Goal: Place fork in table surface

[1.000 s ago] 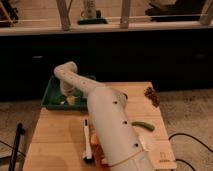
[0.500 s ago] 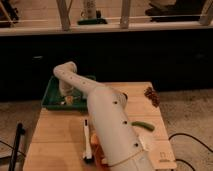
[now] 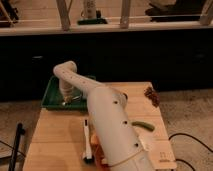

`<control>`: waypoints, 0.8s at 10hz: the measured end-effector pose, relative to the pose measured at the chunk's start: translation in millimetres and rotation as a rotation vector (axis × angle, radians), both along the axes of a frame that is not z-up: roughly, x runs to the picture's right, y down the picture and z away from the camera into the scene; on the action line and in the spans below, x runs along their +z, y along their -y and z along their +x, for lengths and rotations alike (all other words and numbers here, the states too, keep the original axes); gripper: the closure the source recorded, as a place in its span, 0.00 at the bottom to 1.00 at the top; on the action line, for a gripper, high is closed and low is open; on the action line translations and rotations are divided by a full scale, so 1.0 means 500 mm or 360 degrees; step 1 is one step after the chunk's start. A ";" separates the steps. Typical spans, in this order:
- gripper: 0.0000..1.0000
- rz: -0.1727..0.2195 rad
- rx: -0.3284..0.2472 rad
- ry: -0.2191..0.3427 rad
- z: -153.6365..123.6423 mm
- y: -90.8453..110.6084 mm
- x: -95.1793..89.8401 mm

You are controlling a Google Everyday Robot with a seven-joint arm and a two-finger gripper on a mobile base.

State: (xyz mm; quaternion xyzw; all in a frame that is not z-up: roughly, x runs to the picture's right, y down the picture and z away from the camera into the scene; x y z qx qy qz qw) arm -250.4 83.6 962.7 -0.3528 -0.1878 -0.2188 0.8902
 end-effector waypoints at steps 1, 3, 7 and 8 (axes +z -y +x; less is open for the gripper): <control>0.97 -0.0003 0.0001 -0.0003 0.001 -0.002 0.002; 0.97 -0.0005 -0.0005 -0.0004 0.002 0.001 -0.003; 0.97 0.0050 -0.0021 0.0008 0.010 0.020 -0.014; 0.97 0.0083 -0.0021 0.0026 0.011 0.038 -0.031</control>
